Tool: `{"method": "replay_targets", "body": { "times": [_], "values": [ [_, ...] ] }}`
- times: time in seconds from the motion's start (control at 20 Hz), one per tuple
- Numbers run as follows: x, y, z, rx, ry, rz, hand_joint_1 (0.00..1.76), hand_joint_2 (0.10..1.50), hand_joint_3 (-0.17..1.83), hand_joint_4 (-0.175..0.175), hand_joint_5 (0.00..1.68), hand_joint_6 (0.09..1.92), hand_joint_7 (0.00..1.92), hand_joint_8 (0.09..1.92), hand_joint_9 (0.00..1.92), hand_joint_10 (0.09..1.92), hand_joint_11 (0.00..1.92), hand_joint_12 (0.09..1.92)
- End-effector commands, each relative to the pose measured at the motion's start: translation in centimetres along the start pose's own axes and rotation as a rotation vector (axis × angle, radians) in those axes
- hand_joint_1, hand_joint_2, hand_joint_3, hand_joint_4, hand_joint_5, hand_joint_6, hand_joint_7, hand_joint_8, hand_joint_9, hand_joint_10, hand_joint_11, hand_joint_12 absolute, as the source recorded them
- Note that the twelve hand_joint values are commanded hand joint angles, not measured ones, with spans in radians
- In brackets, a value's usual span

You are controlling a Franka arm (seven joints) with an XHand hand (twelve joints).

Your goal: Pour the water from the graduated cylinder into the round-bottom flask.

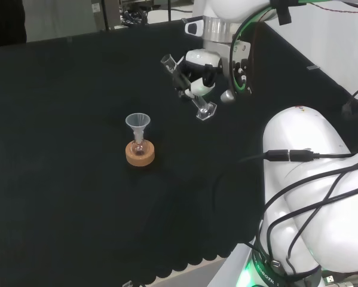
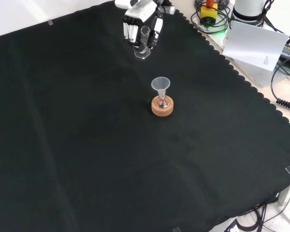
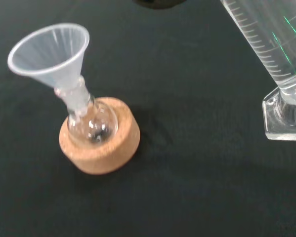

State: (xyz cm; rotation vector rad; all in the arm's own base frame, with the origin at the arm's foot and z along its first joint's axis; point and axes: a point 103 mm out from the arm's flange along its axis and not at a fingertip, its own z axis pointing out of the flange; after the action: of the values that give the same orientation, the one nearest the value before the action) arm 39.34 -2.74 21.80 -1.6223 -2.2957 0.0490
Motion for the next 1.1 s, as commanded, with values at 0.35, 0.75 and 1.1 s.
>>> {"method": "replay_targets", "body": {
  "times": [0.35,0.75,1.1],
  "values": [
    [1.2,-1.7,2.0,0.174,-0.106,0.033,1.25,1.13,0.00,-0.175,0.92,1.07,0.96,1.06,1.33,0.17,1.05,0.92],
    [1.2,-1.1,2.4,0.325,-0.190,0.047,1.26,1.13,0.00,-0.175,0.94,1.04,0.98,1.03,1.35,0.16,1.06,0.91],
    [1.1,-0.9,2.6,0.436,-0.230,0.093,1.26,1.12,0.00,-0.175,0.95,1.04,0.98,1.03,1.36,0.15,1.06,0.91]
  ]
}}
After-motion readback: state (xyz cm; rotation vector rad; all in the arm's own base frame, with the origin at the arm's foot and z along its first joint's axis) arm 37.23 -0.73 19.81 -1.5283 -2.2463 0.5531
